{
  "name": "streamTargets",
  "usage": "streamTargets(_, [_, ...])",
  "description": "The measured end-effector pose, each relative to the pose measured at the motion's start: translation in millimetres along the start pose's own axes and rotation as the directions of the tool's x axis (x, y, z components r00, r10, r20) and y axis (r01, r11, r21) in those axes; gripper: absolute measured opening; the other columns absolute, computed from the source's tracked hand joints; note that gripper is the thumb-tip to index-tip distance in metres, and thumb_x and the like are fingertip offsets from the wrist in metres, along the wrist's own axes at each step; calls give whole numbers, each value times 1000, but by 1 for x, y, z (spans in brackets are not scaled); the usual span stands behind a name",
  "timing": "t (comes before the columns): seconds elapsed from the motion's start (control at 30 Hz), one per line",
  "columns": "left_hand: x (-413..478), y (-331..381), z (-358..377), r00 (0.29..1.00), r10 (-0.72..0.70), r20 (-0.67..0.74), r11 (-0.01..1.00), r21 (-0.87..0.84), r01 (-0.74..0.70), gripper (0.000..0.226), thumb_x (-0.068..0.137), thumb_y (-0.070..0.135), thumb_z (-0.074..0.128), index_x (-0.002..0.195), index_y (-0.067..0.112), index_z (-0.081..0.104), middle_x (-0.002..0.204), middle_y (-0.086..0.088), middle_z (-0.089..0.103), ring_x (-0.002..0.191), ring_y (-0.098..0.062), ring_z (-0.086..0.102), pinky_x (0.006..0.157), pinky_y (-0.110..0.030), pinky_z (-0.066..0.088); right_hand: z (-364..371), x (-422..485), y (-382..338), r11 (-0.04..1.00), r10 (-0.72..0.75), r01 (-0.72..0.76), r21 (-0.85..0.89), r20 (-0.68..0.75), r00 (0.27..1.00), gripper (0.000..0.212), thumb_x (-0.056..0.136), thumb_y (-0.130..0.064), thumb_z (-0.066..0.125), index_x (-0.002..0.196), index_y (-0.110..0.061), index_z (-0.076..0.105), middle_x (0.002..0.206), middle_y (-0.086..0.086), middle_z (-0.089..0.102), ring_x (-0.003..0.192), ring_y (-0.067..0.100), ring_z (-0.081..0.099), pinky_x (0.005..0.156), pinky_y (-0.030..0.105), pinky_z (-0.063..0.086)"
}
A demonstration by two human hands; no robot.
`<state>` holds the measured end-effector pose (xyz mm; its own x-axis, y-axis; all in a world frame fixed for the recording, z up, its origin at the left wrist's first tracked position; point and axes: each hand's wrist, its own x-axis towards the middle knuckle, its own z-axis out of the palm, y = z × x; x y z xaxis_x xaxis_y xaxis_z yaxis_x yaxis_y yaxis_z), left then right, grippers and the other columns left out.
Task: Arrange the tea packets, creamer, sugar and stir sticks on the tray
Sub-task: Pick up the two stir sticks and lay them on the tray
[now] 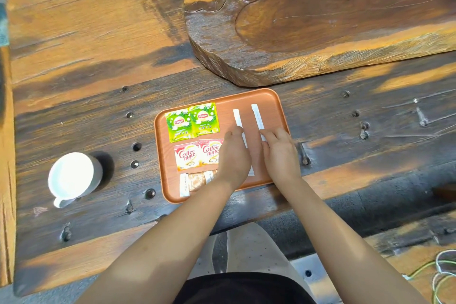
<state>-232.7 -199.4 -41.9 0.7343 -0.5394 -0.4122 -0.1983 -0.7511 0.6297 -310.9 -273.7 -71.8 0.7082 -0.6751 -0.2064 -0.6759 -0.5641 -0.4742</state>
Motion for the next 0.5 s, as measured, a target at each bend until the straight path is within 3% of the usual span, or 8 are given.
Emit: streamTargets(0.5, [0, -2, 3, 1000, -4, -13, 1000, 15, 4, 38, 82, 0, 53, 118, 9, 50, 113, -16, 59, 100, -31, 57, 71, -29, 38, -8, 5, 4, 996, -11, 11, 83, -10, 1000, 33, 90, -5, 46, 120, -7, 59, 117, 16, 57, 107, 32, 54, 88, 42, 47])
